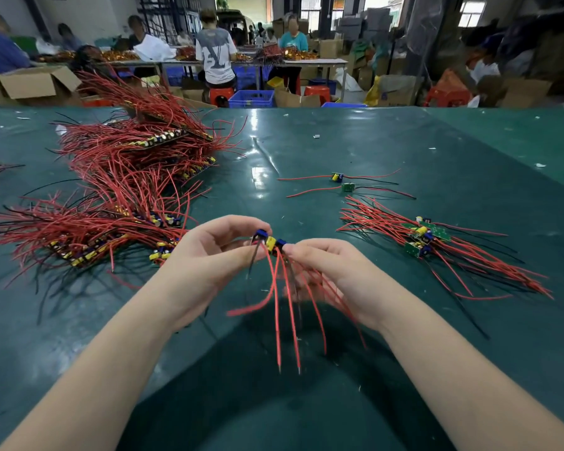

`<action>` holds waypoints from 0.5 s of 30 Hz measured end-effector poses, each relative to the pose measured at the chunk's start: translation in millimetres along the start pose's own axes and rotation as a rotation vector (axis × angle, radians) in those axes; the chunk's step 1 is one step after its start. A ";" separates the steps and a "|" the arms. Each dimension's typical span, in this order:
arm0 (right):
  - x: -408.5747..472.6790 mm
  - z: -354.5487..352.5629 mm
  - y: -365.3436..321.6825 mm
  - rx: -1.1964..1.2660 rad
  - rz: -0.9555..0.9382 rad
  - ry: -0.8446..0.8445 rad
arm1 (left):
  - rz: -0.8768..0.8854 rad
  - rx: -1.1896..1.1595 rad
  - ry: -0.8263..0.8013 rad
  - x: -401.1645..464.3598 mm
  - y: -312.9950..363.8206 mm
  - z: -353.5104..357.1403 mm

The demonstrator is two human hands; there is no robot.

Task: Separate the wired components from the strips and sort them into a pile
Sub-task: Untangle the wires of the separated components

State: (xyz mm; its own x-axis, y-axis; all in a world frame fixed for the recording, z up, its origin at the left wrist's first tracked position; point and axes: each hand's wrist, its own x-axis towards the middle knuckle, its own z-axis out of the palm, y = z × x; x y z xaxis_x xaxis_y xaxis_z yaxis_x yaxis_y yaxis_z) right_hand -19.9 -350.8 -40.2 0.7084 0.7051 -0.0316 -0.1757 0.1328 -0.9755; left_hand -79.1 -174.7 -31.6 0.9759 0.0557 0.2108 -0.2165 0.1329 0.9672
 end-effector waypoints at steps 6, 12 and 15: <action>2.4 -0.6 1.0 0.153 -0.018 0.080 | 0.112 0.169 0.036 1.7 -2.9 -0.6; 5.5 1.5 4.4 0.200 -0.034 0.128 | 0.165 0.280 0.138 3.8 -8.6 4.2; 6.7 3.5 5.2 0.283 -0.014 0.147 | 0.165 0.255 0.144 3.5 -10.2 4.9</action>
State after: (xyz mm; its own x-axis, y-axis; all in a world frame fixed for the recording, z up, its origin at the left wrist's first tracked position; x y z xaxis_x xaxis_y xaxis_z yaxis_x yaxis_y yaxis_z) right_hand -18.5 -342.9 -44.7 0.7994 0.5967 -0.0698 -0.3337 0.3444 -0.8775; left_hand -73.3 -180.7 -40.1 0.9104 0.1979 0.3633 -0.3404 -0.1406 0.9297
